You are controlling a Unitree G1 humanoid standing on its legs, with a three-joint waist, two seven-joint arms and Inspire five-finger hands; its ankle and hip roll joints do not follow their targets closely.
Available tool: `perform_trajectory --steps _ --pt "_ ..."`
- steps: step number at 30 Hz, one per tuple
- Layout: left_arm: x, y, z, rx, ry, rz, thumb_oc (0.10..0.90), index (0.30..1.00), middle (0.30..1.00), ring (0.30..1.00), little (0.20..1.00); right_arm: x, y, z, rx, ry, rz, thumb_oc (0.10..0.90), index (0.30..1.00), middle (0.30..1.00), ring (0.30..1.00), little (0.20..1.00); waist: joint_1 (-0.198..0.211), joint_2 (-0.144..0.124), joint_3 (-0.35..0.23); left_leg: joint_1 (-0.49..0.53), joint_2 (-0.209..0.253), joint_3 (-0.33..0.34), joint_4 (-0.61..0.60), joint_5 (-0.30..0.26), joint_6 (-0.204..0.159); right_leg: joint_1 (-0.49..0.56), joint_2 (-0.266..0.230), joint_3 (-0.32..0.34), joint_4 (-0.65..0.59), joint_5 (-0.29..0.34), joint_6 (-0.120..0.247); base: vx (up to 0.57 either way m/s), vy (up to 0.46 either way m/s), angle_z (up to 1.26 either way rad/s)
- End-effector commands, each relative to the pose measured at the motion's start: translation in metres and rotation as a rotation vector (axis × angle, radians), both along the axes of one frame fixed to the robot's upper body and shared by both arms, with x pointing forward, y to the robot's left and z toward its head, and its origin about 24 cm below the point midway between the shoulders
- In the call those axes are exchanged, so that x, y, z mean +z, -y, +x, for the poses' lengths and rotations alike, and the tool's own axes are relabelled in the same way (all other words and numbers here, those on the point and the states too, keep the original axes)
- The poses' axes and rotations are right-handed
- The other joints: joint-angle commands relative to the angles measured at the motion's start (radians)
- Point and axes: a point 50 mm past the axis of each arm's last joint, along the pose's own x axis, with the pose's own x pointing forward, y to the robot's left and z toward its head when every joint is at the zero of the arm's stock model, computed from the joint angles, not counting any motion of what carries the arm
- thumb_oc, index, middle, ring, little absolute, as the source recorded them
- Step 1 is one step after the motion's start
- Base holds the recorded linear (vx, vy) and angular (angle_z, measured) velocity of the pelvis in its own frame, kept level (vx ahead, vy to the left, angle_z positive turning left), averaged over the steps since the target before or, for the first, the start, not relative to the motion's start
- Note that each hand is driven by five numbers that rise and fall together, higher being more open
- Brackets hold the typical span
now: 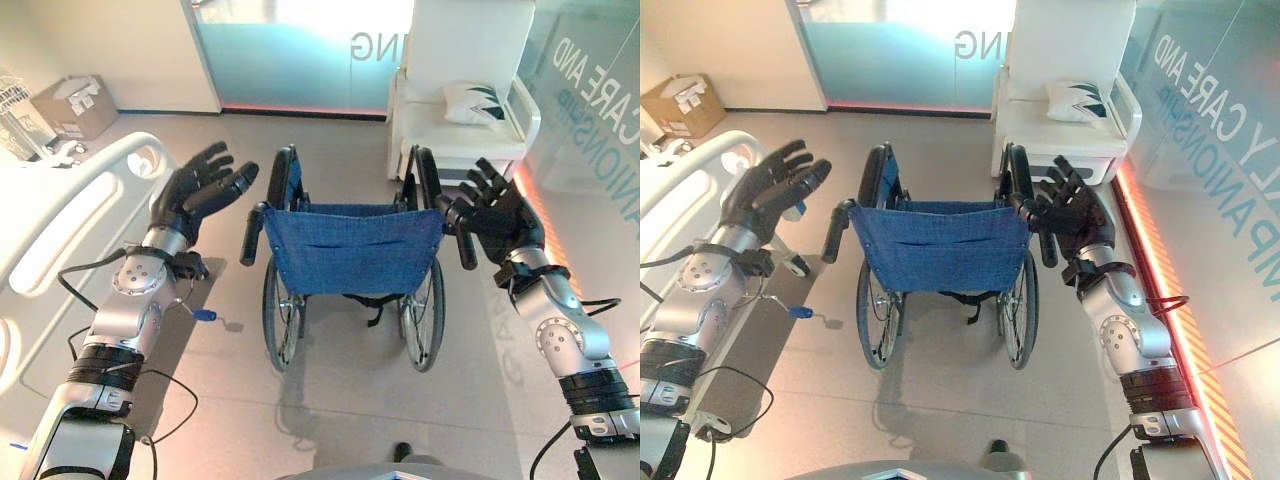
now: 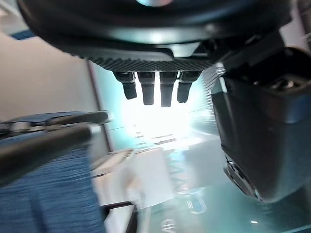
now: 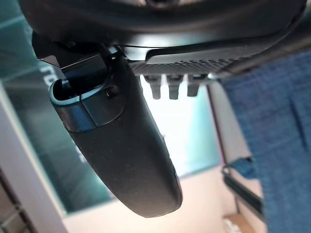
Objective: Push the wheelchair next to the bed
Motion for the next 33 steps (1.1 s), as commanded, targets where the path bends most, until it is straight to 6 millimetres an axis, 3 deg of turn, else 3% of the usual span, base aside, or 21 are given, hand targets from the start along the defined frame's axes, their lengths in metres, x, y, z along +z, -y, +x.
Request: perform_trajectory --steps 1,10,19,25,28,33 --pt "0.063 0.004 0.018 -0.004 0.244 0.066 0.8 0.9 0.9 0.9 0.9 0.055 -0.004 0.015 0.022 0.215 -0.051 0.8 0.9 0.9 0.9 0.9 -0.004 -0.019 -0.076 -0.061 -0.092 0.009 0.003 -0.018 0.048 0.007 0.038 -0.017 0.05 -0.06 -0.015 0.0 0.0 0.0" --pt "0.059 0.024 0.026 -0.034 0.228 0.099 0.8 0.9 0.9 0.9 0.9 0.047 -0.003 0.027 -0.145 0.205 -0.264 0.8 0.9 0.9 0.9 0.9 0.004 -0.02 -0.069 -0.062 -0.094 0.003 0.003 -0.015 0.048 0.01 0.04 -0.016 0.047 -0.057 -0.017 0.0 0.0 0.0" --pt "0.054 0.037 0.03 -0.06 0.206 0.09 0.8 0.9 0.9 0.9 0.9 0.038 -0.002 0.036 -0.25 0.162 -0.306 0.8 0.9 0.9 0.9 0.9 0.019 -0.014 -0.06 -0.062 -0.097 -0.008 0.003 -0.016 0.047 0.015 0.038 -0.023 0.048 -0.059 -0.018 0.0 0.0 0.0" --pt "0.046 0.043 0.03 -0.079 0.185 0.094 0.8 0.9 0.9 0.9 0.9 0.051 -0.01 0.035 -0.262 0.284 -0.299 0.8 0.9 0.9 0.9 0.9 0.026 -0.01 -0.056 -0.063 -0.098 -0.011 0.004 -0.016 0.049 0.015 0.037 -0.028 0.051 -0.062 -0.018 0.0 0.0 0.0" --pt "0.043 0.044 0.03 -0.088 0.179 0.098 0.8 0.9 0.9 0.9 0.9 0.069 -0.012 0.031 -0.287 0.408 -0.236 0.8 0.9 0.9 0.9 0.9 0.028 -0.008 -0.054 -0.063 -0.099 -0.011 0.004 -0.018 0.049 0.016 0.036 -0.031 0.052 -0.064 -0.017 0.0 0.0 0.0" --pt "0.039 0.044 0.03 -0.092 0.167 0.108 0.8 0.9 0.9 0.9 0.9 0.08 0.001 0.024 -0.452 0.493 -0.189 0.8 0.9 0.9 0.9 0.9 0.026 0.0 -0.054 -0.061 -0.101 -0.012 0.003 -0.022 0.05 0.015 0.036 -0.029 0.053 -0.065 -0.014 0.0 0.0 0.0"
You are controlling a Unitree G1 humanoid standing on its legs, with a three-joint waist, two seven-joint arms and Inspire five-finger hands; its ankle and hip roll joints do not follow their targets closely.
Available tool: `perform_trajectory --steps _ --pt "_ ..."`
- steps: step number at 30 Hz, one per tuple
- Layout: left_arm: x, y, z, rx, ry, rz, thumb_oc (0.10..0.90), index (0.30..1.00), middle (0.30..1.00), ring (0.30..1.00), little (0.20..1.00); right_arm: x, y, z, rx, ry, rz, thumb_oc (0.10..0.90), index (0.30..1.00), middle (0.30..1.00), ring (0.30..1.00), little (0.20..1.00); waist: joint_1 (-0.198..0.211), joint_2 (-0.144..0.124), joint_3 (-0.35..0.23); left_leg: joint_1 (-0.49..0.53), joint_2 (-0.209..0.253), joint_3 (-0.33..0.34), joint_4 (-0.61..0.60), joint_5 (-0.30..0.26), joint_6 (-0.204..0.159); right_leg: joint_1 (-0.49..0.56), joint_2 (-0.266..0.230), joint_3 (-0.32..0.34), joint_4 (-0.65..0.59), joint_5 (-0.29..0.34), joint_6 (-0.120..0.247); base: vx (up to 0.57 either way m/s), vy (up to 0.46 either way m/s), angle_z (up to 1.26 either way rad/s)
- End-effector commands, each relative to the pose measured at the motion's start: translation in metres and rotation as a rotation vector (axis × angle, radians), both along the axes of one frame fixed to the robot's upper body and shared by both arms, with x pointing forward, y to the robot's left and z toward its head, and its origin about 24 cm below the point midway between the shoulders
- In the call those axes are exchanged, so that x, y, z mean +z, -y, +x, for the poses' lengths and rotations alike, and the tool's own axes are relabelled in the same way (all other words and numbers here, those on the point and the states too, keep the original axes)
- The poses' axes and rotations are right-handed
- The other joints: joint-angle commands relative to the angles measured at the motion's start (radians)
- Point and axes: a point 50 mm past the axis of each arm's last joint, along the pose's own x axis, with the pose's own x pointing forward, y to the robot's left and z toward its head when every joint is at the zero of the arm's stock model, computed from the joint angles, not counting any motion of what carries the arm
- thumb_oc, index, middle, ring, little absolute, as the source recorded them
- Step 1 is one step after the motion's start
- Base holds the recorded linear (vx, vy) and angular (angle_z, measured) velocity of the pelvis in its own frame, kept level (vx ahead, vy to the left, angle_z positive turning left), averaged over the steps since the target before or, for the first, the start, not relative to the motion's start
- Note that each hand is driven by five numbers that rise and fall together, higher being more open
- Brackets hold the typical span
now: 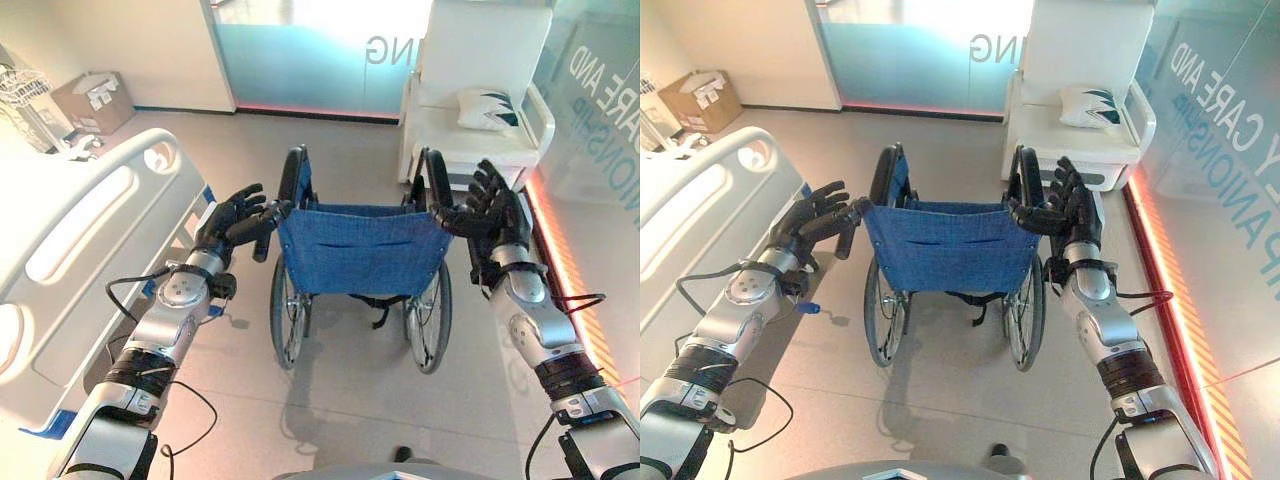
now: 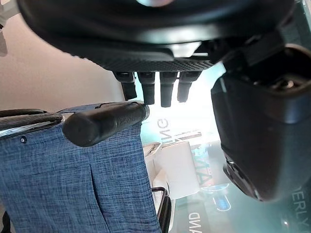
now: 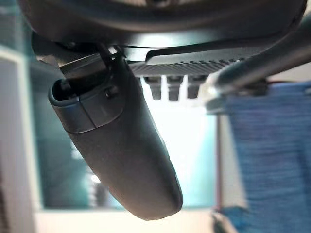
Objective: Push the wheelchair next to the bed
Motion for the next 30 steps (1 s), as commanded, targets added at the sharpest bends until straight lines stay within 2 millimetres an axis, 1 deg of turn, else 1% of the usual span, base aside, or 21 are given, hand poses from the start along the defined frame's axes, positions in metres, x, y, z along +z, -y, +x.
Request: perform_trajectory --steps 1,2,3,5,8,9,10,11,12,13,14,15,18,20,25,30 --pt "0.067 0.012 0.028 -0.053 0.25 0.054 0.8 0.9 0.9 0.9 0.9 0.082 0.012 0.007 -0.16 0.412 -0.022 0.8 0.9 0.9 0.9 0.9 -0.009 0.004 -0.053 -0.063 -0.102 0.0 0.003 -0.023 0.05 0.007 0.037 -0.017 0.053 -0.065 -0.014 0.0 0.0 0.0" --pt "0.067 0.012 0.028 -0.052 0.249 0.052 0.8 0.9 0.9 0.9 0.9 0.083 0.013 0.006 -0.175 0.415 -0.03 0.8 0.9 0.9 0.9 0.9 -0.009 0.005 -0.052 -0.063 -0.102 0.0 0.003 -0.023 0.05 0.007 0.037 -0.017 0.052 -0.065 -0.013 0.0 0.0 0.0" --pt "0.066 0.014 0.028 -0.055 0.244 0.044 0.8 0.9 0.9 0.9 0.9 0.084 0.017 0.005 -0.228 0.431 -0.091 0.8 0.9 0.9 0.9 0.9 -0.01 0.007 -0.053 -0.063 -0.102 0.0 0.003 -0.023 0.049 0.006 0.037 -0.016 0.052 -0.065 -0.012 0.0 0.0 0.0" --pt "0.066 0.016 0.027 -0.061 0.24 0.038 0.8 0.9 0.9 0.9 0.9 0.085 0.019 0.004 -0.268 0.435 -0.147 0.8 0.9 0.9 0.9 0.9 -0.009 0.009 -0.053 -0.064 -0.103 -0.001 0.003 -0.023 0.05 0.005 0.037 -0.015 0.053 -0.065 -0.011 0.0 0.0 0.0" --pt "0.065 0.016 0.026 -0.066 0.236 0.04 0.8 0.9 0.9 0.9 0.9 0.077 0.025 0.004 -0.31 0.379 -0.193 0.8 0.9 0.9 0.9 0.9 -0.008 0.01 -0.052 -0.064 -0.103 -0.001 0.004 -0.023 0.051 0.004 0.035 -0.014 0.056 -0.065 -0.01 0.0 0.0 0.0" --pt "0.065 0.016 0.026 -0.067 0.233 0.04 0.8 0.9 0.9 0.9 0.9 0.068 0.032 0.005 -0.333 0.316 -0.199 0.8 0.9 0.9 0.9 0.9 -0.009 0.01 -0.051 -0.064 -0.103 0.0 0.003 -0.023 0.051 0.004 0.034 -0.016 0.056 -0.065 -0.009 0.0 0.0 0.0" --pt "0.065 0.016 0.026 -0.067 0.232 0.04 0.8 0.9 0.9 0.9 0.9 0.066 0.033 0.006 -0.334 0.302 -0.198 0.8 0.9 0.9 0.9 0.9 -0.009 0.01 -0.051 -0.064 -0.103 0.0 0.003 -0.023 0.051 0.004 0.034 -0.016 0.056 -0.065 -0.009 0.0 0.0 0.0" --pt "0.065 0.015 0.026 -0.066 0.23 0.036 0.8 0.9 0.9 0.9 0.9 0.052 0.039 0.007 -0.348 0.21 -0.199 0.8 0.9 0.9 0.9 0.9 -0.01 0.009 -0.051 -0.064 -0.103 0.0 0.003 -0.023 0.051 0.003 0.034 -0.017 0.056 -0.064 -0.009 0.0 0.0 0.0" --pt "0.065 0.015 0.026 -0.066 0.23 0.036 0.8 0.9 0.9 0.9 0.9 0.052 0.04 0.007 -0.349 0.207 -0.201 0.8 0.9 0.9 0.9 0.9 -0.01 0.009 -0.051 -0.064 -0.103 0.0 0.003 -0.023 0.051 0.004 0.034 -0.017 0.056 -0.064 -0.009 0.0 0.0 0.0" --pt "0.065 0.015 0.026 -0.065 0.228 0.033 0.8 0.9 0.9 0.9 0.9 0.04 0.045 0.009 -0.343 0.125 -0.177 0.8 0.9 0.9 0.9 0.9 -0.01 0.009 -0.049 -0.064 -0.104 0.0 0.003 -0.022 0.051 0.003 0.034 -0.018 0.055 -0.064 -0.009 0.0 0.0 0.0" --pt "0.065 0.015 0.026 -0.065 0.226 0.031 0.8 0.9 0.9 0.9 0.9 0.029 0.047 0.01 -0.332 0.072 -0.156 0.8 0.9 0.9 0.9 0.9 -0.009 0.008 -0.048 -0.064 -0.104 0.0 0.003 -0.022 0.051 0.003 0.034 -0.018 0.056 -0.064 -0.01 0.0 0.0 0.0" --pt "0.065 0.015 0.026 -0.065 0.225 0.03 0.8 0.9 0.9 0.9 0.9 0.028 0.047 0.01 -0.33 0.066 -0.153 0.8 0.9 0.9 0.9 0.9 -0.009 0.008 -0.048 -0.064 -0.104 0.0 0.003 -0.022 0.051 0.003 0.034 -0.018 0.056 -0.064 -0.01 0.0 0.0 0.0" --pt "0.062 0.016 0.027 -0.07 0.215 0.032 0.8 0.9 0.9 0.9 0.9 0.003 0.051 0.012 -0.287 -0.071 -0.064 0.8 0.9 0.9 0.9 0.9 -0.004 0.006 -0.045 -0.064 -0.102 0.001 0.003 -0.021 0.05 0.004 0.033 -0.024 0.058 -0.063 -0.01 0.0 0.0 0.0" --pt "0.062 0.018 0.027 -0.073 0.212 0.03 0.8 0.9 0.9 0.9 0.9 -0.006 0.05 0.014 -0.241 -0.125 -0.012 0.8 0.9 0.9 0.9 0.9 -0.002 0.003 -0.043 -0.065 -0.101 -0.001 0.003 -0.02 0.049 0.002 0.033 -0.027 0.059 -0.063 -0.011 0.0 0.0 0.0" --pt "0.058 0.02 0.028 -0.088 0.199 0.012 0.8 0.9 0.9 0.9 0.9 -0.005 0.04 0.02 -0.164 -0.113 0.03 0.8 0.9 0.9 0.9 0.9 0.006 -0.001 -0.034 -0.066 -0.101 0.0 0.005 -0.019 0.049 0.002 0.032 -0.036 0.064 -0.063 -0.014 0.0 0.0 0.0" --pt "0.051 0.022 0.028 -0.087 0.184 0.012 0.8 0.9 0.9 0.9 0.9 -0.003 0.033 0.024 -0.16 -0.12 0.041 0.8 0.9 0.9 0.9 0.9 0.011 -0.004 -0.032 -0.066 -0.103 -0.001 0.006 -0.021 0.049 0.002 0.032 -0.037 0.063 -0.064 -0.013 0.0 0.0 0.0"
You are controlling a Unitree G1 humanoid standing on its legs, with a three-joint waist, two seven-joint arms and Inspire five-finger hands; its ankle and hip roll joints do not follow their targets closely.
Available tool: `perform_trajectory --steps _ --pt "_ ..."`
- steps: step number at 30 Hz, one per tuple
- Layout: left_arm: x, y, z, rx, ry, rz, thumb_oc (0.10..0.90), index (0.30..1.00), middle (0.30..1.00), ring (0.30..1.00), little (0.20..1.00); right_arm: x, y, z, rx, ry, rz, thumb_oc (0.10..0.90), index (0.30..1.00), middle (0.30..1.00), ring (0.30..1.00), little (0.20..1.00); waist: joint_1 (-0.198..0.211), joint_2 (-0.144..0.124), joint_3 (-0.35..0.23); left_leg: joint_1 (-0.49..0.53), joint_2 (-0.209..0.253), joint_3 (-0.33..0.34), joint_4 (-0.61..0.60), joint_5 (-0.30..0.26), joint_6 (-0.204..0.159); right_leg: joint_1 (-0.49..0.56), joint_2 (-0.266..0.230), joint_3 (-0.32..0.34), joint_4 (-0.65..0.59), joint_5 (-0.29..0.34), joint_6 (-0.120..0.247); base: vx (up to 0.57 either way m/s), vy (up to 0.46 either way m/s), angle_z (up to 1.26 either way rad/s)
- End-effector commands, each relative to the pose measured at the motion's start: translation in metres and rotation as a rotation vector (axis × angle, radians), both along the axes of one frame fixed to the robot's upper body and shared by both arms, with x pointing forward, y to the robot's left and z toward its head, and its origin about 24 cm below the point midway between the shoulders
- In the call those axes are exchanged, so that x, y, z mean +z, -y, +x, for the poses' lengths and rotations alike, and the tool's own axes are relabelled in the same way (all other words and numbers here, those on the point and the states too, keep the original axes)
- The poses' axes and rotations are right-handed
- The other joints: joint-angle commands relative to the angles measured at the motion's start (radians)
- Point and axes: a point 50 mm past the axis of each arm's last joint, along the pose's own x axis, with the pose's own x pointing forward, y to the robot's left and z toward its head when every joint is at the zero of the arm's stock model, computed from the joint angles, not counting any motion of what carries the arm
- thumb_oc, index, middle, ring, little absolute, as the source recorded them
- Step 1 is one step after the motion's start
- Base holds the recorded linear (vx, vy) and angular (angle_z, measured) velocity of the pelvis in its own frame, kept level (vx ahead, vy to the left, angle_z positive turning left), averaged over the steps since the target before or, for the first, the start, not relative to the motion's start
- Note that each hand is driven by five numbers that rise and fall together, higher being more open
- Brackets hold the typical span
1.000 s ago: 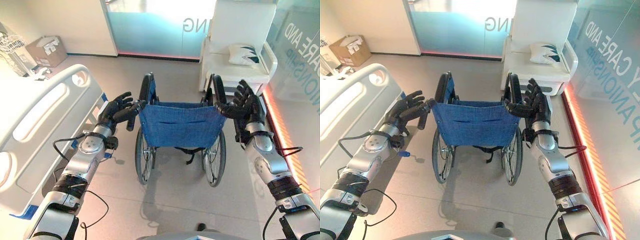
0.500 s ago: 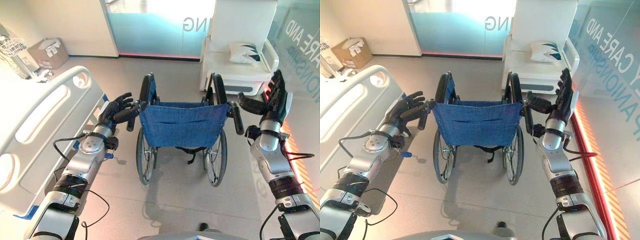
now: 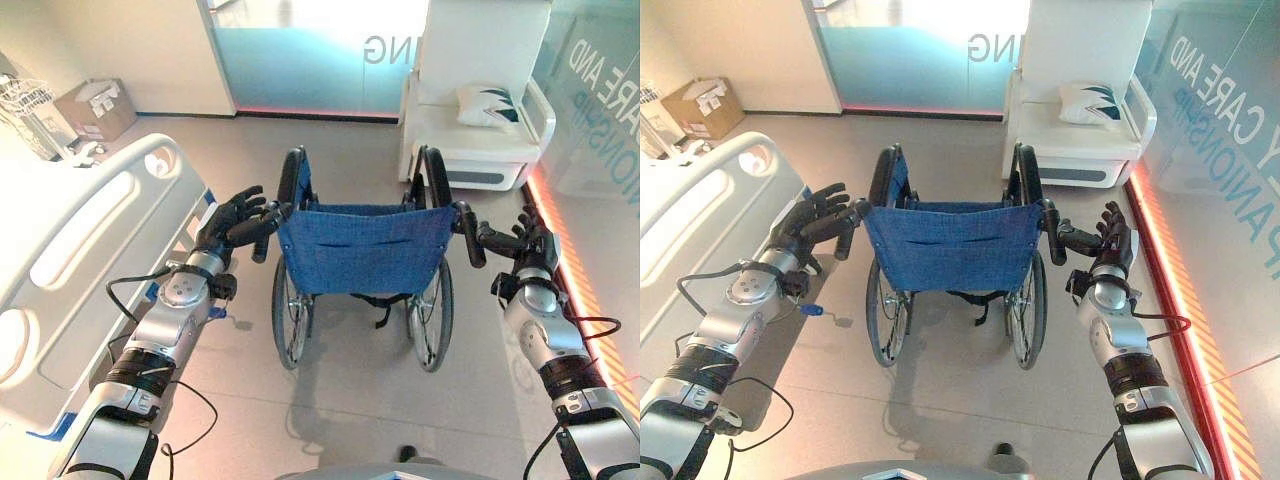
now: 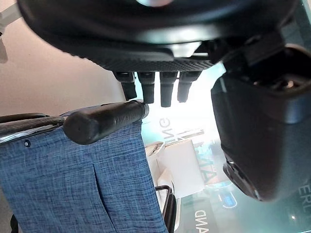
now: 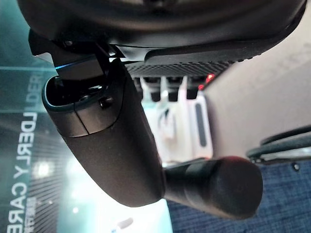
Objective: Push the wheelchair next to the bed
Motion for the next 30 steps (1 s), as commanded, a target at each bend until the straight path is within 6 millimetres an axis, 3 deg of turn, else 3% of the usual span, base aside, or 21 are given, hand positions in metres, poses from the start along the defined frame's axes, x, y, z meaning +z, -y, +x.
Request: perform_trajectory --steps 1,7,9,13,17,20,25,30 --pt "0.053 0.02 0.028 -0.085 0.193 0.006 0.8 0.9 0.9 0.9 0.9 0.045 -0.017 0.029 0.089 0.155 -0.007 0.8 0.9 0.9 0.9 0.9 0.013 -0.024 -0.035 -0.062 -0.103 0.0 0.007 -0.022 0.05 0.0 0.033 -0.034 0.062 -0.064 -0.013 0.0 0.0 0.0" --pt "0.051 0.021 0.026 -0.085 0.185 0.006 0.8 0.9 0.9 0.9 0.9 0.053 -0.019 0.032 0.091 0.183 -0.032 0.8 0.9 0.9 0.9 0.9 0.02 -0.027 -0.033 -0.061 -0.103 -0.002 0.009 -0.022 0.05 0.003 0.032 -0.037 0.063 -0.064 -0.013 0.0 0.0 0.0" --pt "0.052 0.023 0.027 -0.087 0.181 0.007 0.8 0.9 0.9 0.9 0.9 0.072 -0.023 0.035 0.071 0.285 -0.002 0.8 0.9 0.9 0.9 0.9 0.025 -0.027 -0.029 -0.06 -0.103 -0.005 0.01 -0.024 0.05 0.007 0.032 -0.041 0.064 -0.066 -0.014 0.02 -0.002 0.01" --pt "0.048 0.026 0.026 -0.085 0.174 0.006 0.8 0.9 0.9 0.9 0.9 0.089 -0.029 0.035 0.05 0.398 0.036 0.8 0.9 0.9 0.9 0.9 0.027 -0.028 -0.028 -0.058 -0.104 -0.009 0.011 -0.026 0.051 0.009 0.032 -0.041 0.065 -0.067 -0.014 0.02 0.002 0.04" --pt "0.04 0.027 0.024 -0.072 0.16 -0.004 0.8 0.9 0.9 0.9 0.9 0.127 -0.036 0.021 -0.068 0.69 0.013 0.8 0.9 0.9 0.9 0.9 0.028 -0.021 -0.031 -0.056 -0.105 -0.012 0.01 -0.029 0.055 0.01 0.031 -0.039 0.068 -0.07 -0.013 0.03 0.013 0.07" --pt "0.036 0.025 0.023 -0.039 0.151 -0.022 0.8 0.9 0.9 0.9 0.9 0.141 -0.038 0.013 -0.125 0.802 -0.004 0.8 0.9 0.9 0.9 0.9 0.028 -0.016 -0.035 -0.054 -0.107 -0.016 0.011 -0.032 0.058 0.01 0.031 -0.034 0.07 -0.073 -0.013 0.04 0.024 0.03" --pt "0.027 0.024 0.023 0.044 0.114 -0.205 0.8 0.9 0.9 0.9 0.9 0.141 -0.045 0.01 -0.102 0.808 -0.039 0.8 0.9 0.9 0.9 0.9 0.027 -0.016 -0.043 -0.053 -0.111 -0.019 0.011 -0.032 0.061 0.015 0.029 -0.036 0.066 -0.074 -0.011 0.01 0.007 0.0" --pt "0.021 0.029 0.02 0.102 0.122 -0.248 0.8 0.9 0.9 0.9 0.9 0.133 -0.047 0.007 -0.058 0.783 -0.04 0.8 0.9 0.9 0.9 0.9 0.025 -0.022 -0.043 -0.055 -0.111 -0.018 0.011 -0.031 0.062 0.013 0.028 -0.036 0.068 -0.075 -0.012 0.0 0.0 0.0"
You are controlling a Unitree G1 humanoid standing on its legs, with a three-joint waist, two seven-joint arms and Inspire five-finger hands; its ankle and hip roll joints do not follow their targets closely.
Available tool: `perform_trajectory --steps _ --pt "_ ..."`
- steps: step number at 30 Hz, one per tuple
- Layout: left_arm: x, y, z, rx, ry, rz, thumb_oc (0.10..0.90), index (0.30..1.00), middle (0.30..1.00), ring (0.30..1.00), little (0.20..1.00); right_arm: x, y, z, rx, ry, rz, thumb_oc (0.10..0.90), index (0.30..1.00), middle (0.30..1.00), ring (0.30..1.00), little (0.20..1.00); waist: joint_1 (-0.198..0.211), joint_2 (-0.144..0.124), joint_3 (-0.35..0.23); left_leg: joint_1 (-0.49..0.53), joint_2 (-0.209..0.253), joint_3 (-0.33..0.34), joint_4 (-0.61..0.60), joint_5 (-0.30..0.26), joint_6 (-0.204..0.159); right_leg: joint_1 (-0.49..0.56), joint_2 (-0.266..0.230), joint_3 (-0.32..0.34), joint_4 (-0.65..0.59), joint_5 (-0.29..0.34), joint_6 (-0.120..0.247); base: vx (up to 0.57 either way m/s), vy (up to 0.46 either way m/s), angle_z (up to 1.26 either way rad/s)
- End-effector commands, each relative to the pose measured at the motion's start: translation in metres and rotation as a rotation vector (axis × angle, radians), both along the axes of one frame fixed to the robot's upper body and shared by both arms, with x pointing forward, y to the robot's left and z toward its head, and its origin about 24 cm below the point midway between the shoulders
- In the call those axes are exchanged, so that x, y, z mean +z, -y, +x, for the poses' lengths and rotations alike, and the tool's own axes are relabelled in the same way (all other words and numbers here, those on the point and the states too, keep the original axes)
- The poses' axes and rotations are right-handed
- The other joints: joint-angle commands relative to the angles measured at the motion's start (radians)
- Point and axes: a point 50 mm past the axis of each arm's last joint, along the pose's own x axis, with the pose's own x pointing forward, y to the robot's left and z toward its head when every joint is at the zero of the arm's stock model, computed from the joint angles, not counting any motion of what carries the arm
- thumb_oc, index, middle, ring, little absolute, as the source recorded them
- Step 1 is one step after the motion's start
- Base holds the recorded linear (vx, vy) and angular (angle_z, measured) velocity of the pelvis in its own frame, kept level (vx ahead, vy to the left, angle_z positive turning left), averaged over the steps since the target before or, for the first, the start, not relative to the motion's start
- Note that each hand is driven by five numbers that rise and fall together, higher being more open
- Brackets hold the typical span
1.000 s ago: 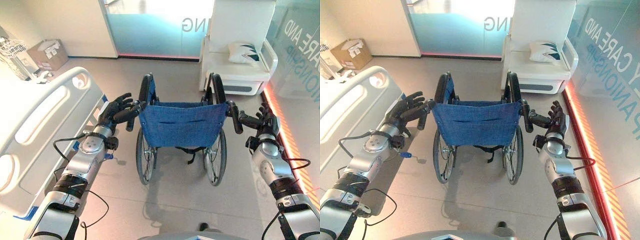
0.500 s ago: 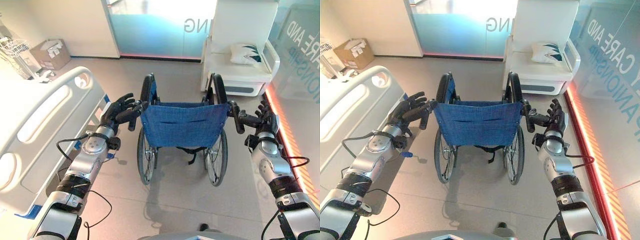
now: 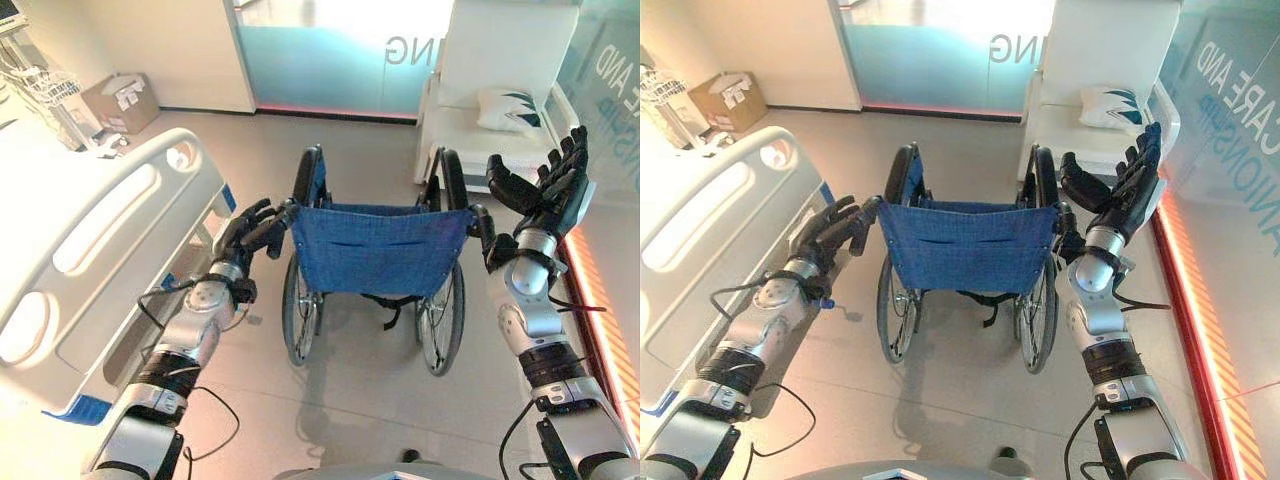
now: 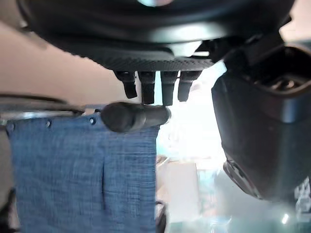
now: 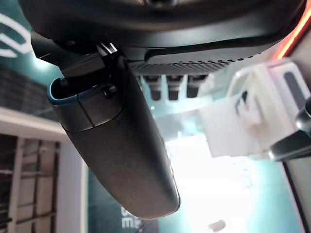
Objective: Push the wheelchair next to the bed
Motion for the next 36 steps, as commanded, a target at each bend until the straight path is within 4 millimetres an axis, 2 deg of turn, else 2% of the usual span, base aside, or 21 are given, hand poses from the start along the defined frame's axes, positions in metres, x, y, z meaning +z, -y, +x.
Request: perform_trajectory --steps 1,5,7,13,24,29,36 --pt "0.047 -0.001 0.018 0.042 0.194 0.025 0.8 0.9 0.9 0.9 0.9 0.064 -0.009 0.002 0.046 0.289 -0.068 0.8 0.9 0.9 0.9 0.9 -0.003 -0.03 -0.046 -0.056 -0.109 0.008 0.012 -0.037 0.061 0.001 0.031 -0.011 0.069 -0.074 -0.012 0.0 0.0 0.0" --pt "0.054 -0.012 0.019 0.193 0.242 0.181 0.8 0.9 0.9 0.9 0.9 0.054 -0.01 0.005 0.07 0.225 -0.073 0.8 0.9 0.9 0.9 0.9 -0.006 -0.036 -0.046 -0.055 -0.111 0.007 0.011 -0.037 0.062 0.003 0.033 -0.011 0.067 -0.075 -0.012 0.0 0.0 0.0" --pt "0.056 -0.014 0.019 0.208 0.255 0.21 0.8 0.9 0.9 0.9 0.9 0.05 -0.01 0.005 0.072 0.21 -0.075 0.8 0.9 0.9 0.9 0.9 -0.006 -0.038 -0.046 -0.056 -0.111 0.007 0.012 -0.036 0.062 0.002 0.033 -0.011 0.068 -0.074 -0.013 0.0 0.0 0.0" --pt "0.057 -0.007 0.021 0.17 0.247 0.297 0.8 0.9 0.9 0.9 0.9 0.039 -0.009 0.006 0.075 0.154 -0.085 0.8 0.9 0.9 0.9 0.9 -0.008 -0.04 -0.042 -0.058 -0.11 0.007 0.014 -0.035 0.062 -0.002 0.034 -0.008 0.072 -0.074 -0.013 0.0 0.0 0.0" --pt "0.05 -0.013 0.035 0.07 0.048 0.457 0.8 0.9 0.9 0.9 0.9 0.015 -0.008 0.024 0.141 -0.083 -0.129 0.8 0.9 0.9 0.9 0.9 -0.021 -0.033 -0.042 -0.058 -0.112 0.016 0.014 -0.034 0.06 -0.01 0.036 -0.002 0.075 -0.069 -0.008 0.0 0.0 0.0" --pt "0.042 -0.015 0.04 0.036 -0.049 0.461 0.8 0.9 0.9 0.9 0.9 0.006 -0.008 0.03 0.152 -0.175 -0.141 0.8 0.9 0.9 0.9 0.9 -0.026 -0.028 -0.04 -0.061 -0.113 0.022 0.017 -0.033 0.06 -0.016 0.034 -0.001 0.08 -0.068 -0.006 0.0 0.0 0.0" --pt "0.043 -0.017 0.045 0.029 -0.07 0.46 0.8 0.9 0.9 0.9 0.9 -0.002 -0.006 0.036 0.156 -0.26 -0.147 0.8 0.9 0.9 0.9 0.9 -0.034 -0.025 -0.034 -0.064 -0.112 0.027 0.018 -0.031 0.059 -0.024 0.034 0.007 0.087 -0.065 -0.005 0.0 0.0 0.0"
